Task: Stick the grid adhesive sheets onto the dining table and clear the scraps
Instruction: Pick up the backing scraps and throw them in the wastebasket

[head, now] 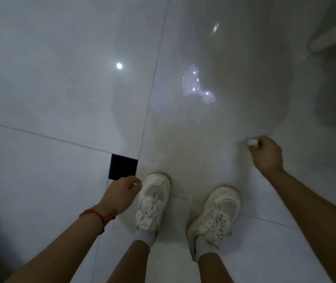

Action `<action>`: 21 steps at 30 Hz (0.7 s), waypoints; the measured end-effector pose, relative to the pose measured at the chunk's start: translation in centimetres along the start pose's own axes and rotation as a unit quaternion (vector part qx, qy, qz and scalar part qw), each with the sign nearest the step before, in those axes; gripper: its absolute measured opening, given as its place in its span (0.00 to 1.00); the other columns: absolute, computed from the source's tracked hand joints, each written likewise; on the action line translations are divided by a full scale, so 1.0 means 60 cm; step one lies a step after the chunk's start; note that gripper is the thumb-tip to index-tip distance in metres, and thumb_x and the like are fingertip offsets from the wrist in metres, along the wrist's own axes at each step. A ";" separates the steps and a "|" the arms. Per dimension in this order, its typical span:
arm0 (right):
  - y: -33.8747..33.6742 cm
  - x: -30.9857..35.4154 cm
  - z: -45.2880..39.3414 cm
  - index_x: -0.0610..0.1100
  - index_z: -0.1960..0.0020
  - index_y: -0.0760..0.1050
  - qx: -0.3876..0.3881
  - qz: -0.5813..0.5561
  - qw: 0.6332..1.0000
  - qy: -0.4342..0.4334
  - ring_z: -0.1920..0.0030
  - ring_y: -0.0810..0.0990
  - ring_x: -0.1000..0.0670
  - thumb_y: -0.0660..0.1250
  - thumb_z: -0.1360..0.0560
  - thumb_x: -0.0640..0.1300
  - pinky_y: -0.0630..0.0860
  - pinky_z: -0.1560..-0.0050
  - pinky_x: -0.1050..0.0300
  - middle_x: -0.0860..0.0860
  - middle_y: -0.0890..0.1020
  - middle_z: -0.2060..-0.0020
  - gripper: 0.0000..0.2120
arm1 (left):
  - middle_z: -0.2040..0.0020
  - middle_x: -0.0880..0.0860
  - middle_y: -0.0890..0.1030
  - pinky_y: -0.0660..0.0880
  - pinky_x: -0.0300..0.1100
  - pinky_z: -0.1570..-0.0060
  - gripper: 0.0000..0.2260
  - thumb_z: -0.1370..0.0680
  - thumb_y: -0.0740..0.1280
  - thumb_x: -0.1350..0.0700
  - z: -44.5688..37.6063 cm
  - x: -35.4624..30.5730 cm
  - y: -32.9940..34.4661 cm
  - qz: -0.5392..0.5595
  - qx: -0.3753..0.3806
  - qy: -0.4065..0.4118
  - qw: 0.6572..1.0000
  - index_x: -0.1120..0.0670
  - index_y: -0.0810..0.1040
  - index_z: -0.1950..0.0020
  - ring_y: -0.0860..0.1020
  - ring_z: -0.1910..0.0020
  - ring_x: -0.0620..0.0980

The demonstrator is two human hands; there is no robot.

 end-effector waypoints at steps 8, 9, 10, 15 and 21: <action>-0.132 0.112 0.209 0.34 0.54 0.79 -0.007 -0.097 0.995 0.010 0.51 0.80 0.37 0.61 0.22 0.41 0.73 0.49 0.51 0.37 0.83 0.55 0.12 | 0.48 0.57 0.82 0.70 0.37 0.56 0.12 0.21 0.60 0.54 0.176 -0.087 -0.121 -0.006 -0.021 0.063 0.998 0.57 0.77 0.41 0.79 0.50 0.53; -0.155 0.128 0.236 0.34 0.54 0.79 -0.011 -0.112 0.994 0.016 0.51 0.80 0.38 0.61 0.22 0.41 0.73 0.48 0.50 0.37 0.83 0.55 0.12 | 0.49 0.58 0.82 0.71 0.38 0.56 0.12 0.21 0.60 0.54 0.204 -0.101 -0.136 -0.015 -0.015 0.079 0.997 0.57 0.77 0.41 0.79 0.51 0.54; -0.178 0.143 0.262 0.34 0.54 0.79 -0.016 -0.125 0.992 0.021 0.52 0.80 0.38 0.61 0.22 0.41 0.73 0.48 0.50 0.37 0.83 0.55 0.12 | 0.49 0.58 0.82 0.71 0.38 0.57 0.12 0.21 0.60 0.54 0.231 -0.115 -0.151 -0.015 -0.012 0.092 0.996 0.57 0.77 0.41 0.79 0.51 0.54; -0.301 0.213 0.399 0.35 0.55 0.78 -0.057 -0.206 0.975 0.063 0.55 0.80 0.39 0.63 0.25 0.38 0.73 0.50 0.52 0.39 0.82 0.58 0.07 | 0.46 0.57 0.82 0.69 0.34 0.57 0.12 0.21 0.60 0.56 0.361 -0.161 -0.231 0.026 -0.014 0.121 0.992 0.58 0.78 0.42 0.78 0.49 0.51; -0.419 0.267 0.547 0.33 0.58 0.76 -0.094 -0.285 0.948 0.105 0.54 0.80 0.37 0.64 0.26 0.35 0.73 0.50 0.54 0.40 0.81 0.60 0.05 | 0.46 0.59 0.81 0.70 0.34 0.54 0.12 0.20 0.59 0.57 0.504 -0.190 -0.322 0.012 0.014 0.156 0.988 0.60 0.78 0.44 0.76 0.53 0.48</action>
Point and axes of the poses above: each hand's wrist, its own z-axis away from the middle knuckle, its own y-axis out of the palm, x = y × z, the point moved 3 cm from there along -z, towards the middle knuckle
